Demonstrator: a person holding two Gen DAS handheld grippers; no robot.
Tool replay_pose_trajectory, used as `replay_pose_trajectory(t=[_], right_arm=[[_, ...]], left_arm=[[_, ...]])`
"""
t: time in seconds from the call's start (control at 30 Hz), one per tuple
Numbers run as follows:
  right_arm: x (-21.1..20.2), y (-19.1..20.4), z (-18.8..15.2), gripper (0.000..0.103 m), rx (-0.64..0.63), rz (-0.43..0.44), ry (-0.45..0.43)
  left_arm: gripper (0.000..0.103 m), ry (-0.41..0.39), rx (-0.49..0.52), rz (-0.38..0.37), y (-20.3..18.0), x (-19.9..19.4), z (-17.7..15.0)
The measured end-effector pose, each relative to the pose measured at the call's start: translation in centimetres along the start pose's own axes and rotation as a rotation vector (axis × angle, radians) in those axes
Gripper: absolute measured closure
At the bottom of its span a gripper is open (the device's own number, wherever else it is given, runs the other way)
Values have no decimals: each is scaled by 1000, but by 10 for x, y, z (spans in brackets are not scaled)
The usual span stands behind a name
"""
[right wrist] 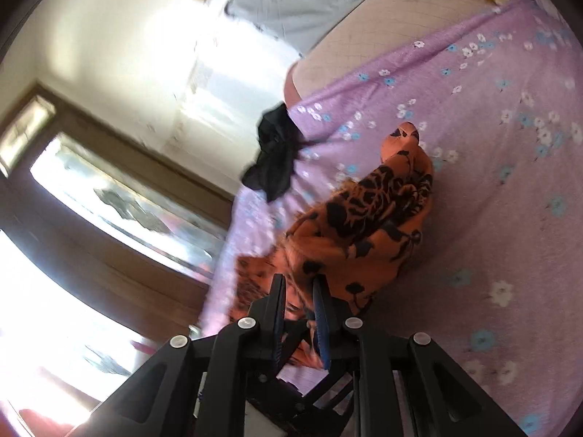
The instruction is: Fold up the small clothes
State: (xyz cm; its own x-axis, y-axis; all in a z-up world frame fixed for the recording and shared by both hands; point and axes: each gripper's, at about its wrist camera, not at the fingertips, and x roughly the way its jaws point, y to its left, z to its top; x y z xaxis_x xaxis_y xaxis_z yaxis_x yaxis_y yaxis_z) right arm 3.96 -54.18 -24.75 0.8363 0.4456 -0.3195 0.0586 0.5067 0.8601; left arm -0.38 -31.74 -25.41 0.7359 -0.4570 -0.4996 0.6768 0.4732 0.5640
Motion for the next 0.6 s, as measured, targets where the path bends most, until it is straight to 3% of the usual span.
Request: replay_pose_trajectory(t=[0.03, 0.07, 0.1, 0.13, 0.3, 0.47, 0.6], right_arm=[[-3, -9, 3, 66, 71, 30, -30], [-6, -18, 5, 33, 134, 38, -59], [-10, -27, 6, 20, 196, 20, -107], [-11, -32, 8, 15, 222, -8, -132], [24, -70, 48, 15, 359, -129, -11], [80, -114, 85, 15, 480, -120, 164], [99, -114, 91, 15, 520, -15, 134]], left_arm=[[89, -5, -24, 1, 7, -7, 0], [89, -11, -49, -1, 12, -14, -1], [89, -20, -58, -3, 13, -20, -2], [89, -27, -58, -2, 13, -22, -4], [89, -61, -53, -8, 4, -26, -12], [89, -61, -71, -36, 15, -14, -11], [89, -55, -93, -59, 21, -10, -9]])
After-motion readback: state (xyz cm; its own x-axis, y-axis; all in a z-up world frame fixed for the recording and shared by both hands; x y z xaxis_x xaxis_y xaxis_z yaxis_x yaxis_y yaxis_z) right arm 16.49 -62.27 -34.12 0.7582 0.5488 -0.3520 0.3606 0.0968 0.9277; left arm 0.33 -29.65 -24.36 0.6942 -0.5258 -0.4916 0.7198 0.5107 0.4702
